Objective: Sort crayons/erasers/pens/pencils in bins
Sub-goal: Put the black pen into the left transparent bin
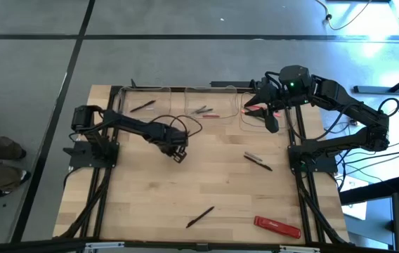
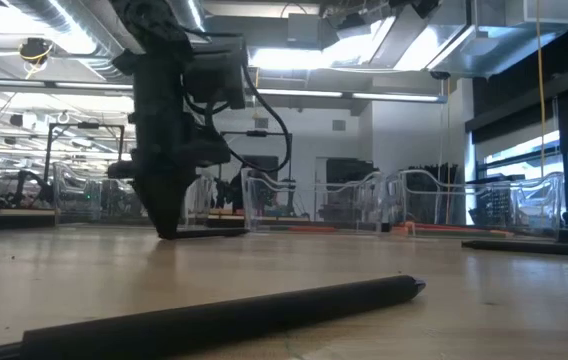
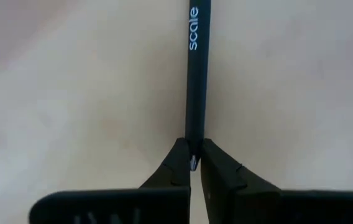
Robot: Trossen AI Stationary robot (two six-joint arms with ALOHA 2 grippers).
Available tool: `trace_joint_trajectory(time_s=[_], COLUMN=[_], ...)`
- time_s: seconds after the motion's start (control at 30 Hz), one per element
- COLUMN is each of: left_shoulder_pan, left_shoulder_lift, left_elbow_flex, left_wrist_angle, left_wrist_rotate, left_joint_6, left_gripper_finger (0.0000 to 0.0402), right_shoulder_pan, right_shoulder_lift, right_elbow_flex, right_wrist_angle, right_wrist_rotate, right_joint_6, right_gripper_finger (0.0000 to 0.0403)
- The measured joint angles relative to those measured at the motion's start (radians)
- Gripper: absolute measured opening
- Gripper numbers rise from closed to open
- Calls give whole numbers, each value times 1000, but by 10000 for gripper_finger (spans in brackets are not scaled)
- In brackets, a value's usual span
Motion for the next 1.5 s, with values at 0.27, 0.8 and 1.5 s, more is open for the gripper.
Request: trace_joint_trajectory(time_s=[0.27,0.8,1.5], left_shoulder_pan=[-55,-61,-48], left_shoulder_lift=[-2,-2,-254], left_elbow_flex=[1,1,-3], left_wrist_angle=[-57,-58,-75], left_wrist_rotate=[46,29,-5], left_joint_6=[10,5,-55], left_gripper_finger=[3,6,0], right_shoulder_pan=[0,0,0], right_shoulder_lift=[0,0,0], right_elbow_flex=[0,0,0], right_wrist_angle=[0,0,0], right_wrist_rotate=[0,0,-1], right_joint_6=[-1,-1,-1], right_gripper_finger=[145,145,145])
